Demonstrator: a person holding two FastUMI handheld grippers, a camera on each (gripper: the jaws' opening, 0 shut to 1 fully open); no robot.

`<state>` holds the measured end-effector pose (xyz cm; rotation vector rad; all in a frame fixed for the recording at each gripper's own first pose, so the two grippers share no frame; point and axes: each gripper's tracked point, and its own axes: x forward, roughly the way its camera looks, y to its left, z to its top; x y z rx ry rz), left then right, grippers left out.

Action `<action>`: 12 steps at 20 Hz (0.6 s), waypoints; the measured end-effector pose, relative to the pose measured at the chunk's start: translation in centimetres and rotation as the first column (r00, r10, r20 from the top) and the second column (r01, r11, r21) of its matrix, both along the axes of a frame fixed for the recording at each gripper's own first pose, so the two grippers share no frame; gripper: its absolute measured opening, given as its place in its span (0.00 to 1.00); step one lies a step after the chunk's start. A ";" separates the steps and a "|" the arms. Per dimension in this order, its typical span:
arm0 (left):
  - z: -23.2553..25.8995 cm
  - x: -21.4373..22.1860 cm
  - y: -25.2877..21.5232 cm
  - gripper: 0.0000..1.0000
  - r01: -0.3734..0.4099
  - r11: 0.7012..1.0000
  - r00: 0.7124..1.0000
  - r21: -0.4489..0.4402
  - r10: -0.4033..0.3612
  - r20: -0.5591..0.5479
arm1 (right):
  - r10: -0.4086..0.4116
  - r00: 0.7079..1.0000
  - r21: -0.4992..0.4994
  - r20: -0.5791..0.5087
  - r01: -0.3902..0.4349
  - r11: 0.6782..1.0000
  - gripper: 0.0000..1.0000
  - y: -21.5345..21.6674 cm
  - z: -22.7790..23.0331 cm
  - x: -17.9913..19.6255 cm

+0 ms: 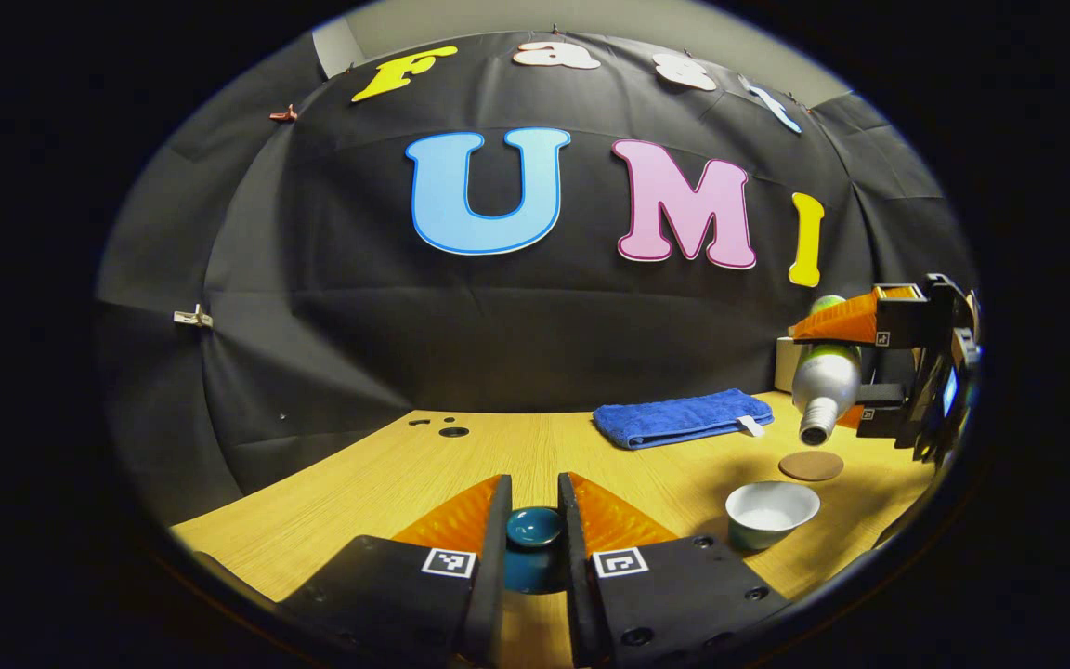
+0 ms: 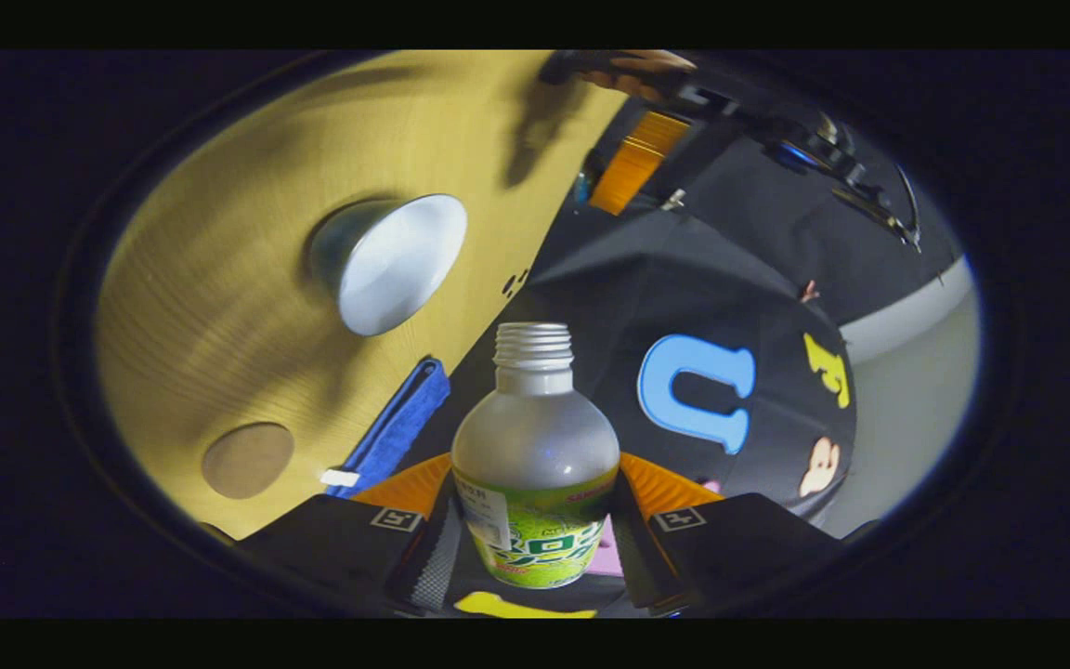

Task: Open the teacup lid with one hand, grasp the water bottle and pour water into the teacup with the other hand; after pouring, place the water bottle on the coaster and then close the teacup lid.

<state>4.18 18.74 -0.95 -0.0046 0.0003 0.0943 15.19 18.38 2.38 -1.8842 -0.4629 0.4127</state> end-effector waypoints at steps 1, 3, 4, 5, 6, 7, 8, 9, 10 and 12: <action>0.0 0.0 0.0 0.32 0.000 1.000 1.000 0.000 0.000 0.000 | -0.036 0.998 0.082 -0.051 0.041 0.996 0.74 -0.6 0.1 -0.1; 0.0 0.0 0.0 0.32 0.000 1.000 1.000 0.000 0.000 0.000 | -0.087 0.981 0.291 -0.171 0.135 0.947 0.75 -2.1 1.1 -0.5; 0.0 0.0 0.0 0.32 0.000 1.000 1.000 0.000 0.000 0.000 | -0.104 0.967 0.392 -0.234 0.191 0.900 0.75 -3.0 1.8 -0.6; 0.0 0.0 0.0 0.32 0.000 1.000 1.000 0.000 0.000 0.000 | -0.118 0.947 0.485 -0.298 0.257 0.836 0.75 -3.9 2.5 -0.5; 0.1 0.0 0.0 0.32 0.000 1.000 1.000 0.000 0.000 0.000 | -0.116 0.927 0.546 -0.356 0.307 0.779 0.75 -4.7 2.7 -0.7; 0.0 0.0 0.0 0.32 0.000 1.000 1.000 0.000 0.000 0.000 | -0.105 0.906 0.606 -0.409 0.356 0.712 0.75 -5.4 2.9 -0.9; 0.1 0.0 0.0 0.32 0.000 1.000 1.000 0.001 0.000 0.000 | -0.084 0.885 0.661 -0.457 0.401 0.634 0.75 -6.3 3.3 -1.1; 0.1 0.0 0.0 0.32 0.000 1.000 1.000 0.001 0.000 0.000 | -0.058 0.871 0.704 -0.487 0.431 0.564 0.75 -6.7 3.9 -1.0; 0.1 0.0 0.0 0.32 0.000 1.000 1.000 0.001 0.000 0.000 | -0.030 0.860 0.738 -0.510 0.455 0.498 0.75 -7.3 4.5 -0.8; 0.1 0.0 0.0 0.32 0.000 1.000 1.000 0.002 0.000 0.001 | 0.031 0.836 0.782 -0.547 0.498 0.374 0.75 -7.9 4.4 -0.8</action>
